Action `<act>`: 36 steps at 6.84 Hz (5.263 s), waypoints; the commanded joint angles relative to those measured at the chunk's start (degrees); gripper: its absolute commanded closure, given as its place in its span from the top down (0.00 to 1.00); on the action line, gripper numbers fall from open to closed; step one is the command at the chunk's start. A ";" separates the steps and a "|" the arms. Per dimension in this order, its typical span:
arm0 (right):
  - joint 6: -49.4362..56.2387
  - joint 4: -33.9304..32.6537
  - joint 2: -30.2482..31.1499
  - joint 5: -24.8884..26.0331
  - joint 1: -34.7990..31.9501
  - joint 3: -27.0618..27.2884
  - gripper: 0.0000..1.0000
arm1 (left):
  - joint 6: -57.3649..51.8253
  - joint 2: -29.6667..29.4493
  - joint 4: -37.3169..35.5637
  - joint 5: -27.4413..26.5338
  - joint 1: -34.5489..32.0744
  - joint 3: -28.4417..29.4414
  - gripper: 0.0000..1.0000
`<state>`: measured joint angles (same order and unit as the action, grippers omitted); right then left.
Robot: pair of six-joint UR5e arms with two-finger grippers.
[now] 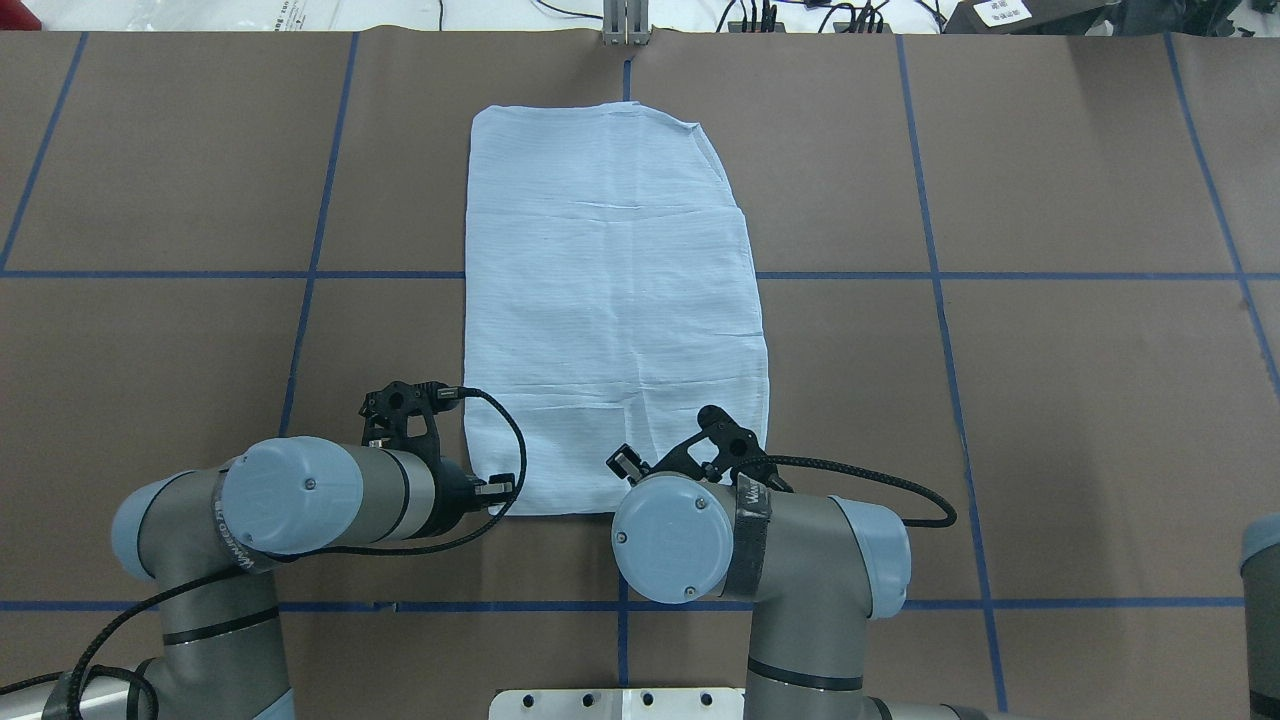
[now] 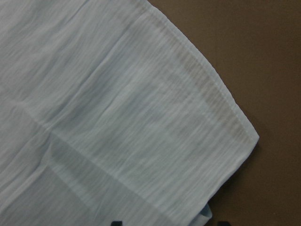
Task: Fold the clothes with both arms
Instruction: 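Move the right gripper to the shirt's near edge beside the left gripper, then grasp the shirt's near edge with both grippers, then lift the near edge with both grippers and fold it over toward the far edge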
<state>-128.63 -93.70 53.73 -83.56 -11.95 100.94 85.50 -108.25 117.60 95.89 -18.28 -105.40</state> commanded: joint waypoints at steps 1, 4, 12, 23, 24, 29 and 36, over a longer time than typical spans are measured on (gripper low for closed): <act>-0.66 0.01 -0.73 0.07 0.17 -1.62 0.74 | -0.07 0.06 0.00 0.00 0.00 -0.07 0.00; -1.10 0.01 -0.64 0.59 0.52 -2.06 0.74 | -0.07 0.06 0.00 0.00 -0.09 -0.07 0.00; -3.82 1.59 -2.05 3.49 0.70 -3.91 0.00 | -0.07 0.06 0.00 0.00 -0.09 -0.16 0.00; -2.95 -19.66 0.07 3.93 4.39 27.10 0.00 | 4.06 1.29 -21.84 4.02 1.58 -30.36 0.00; -0.59 -19.33 -0.29 4.37 3.87 25.81 0.00 | 3.45 0.24 -23.19 5.17 0.97 -29.09 0.00; 12.58 -4.60 -9.77 5.43 -9.64 3.53 0.00 | -6.90 -8.27 -23.12 5.45 -16.39 -12.85 0.00; 25.34 17.21 -21.38 4.90 -19.42 -31.83 0.00 | -15.98 -24.01 -1.09 5.10 -26.46 31.35 0.00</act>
<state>-105.38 -79.55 32.65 -78.65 -30.65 72.60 70.17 -130.83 112.23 101.11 -44.61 -80.51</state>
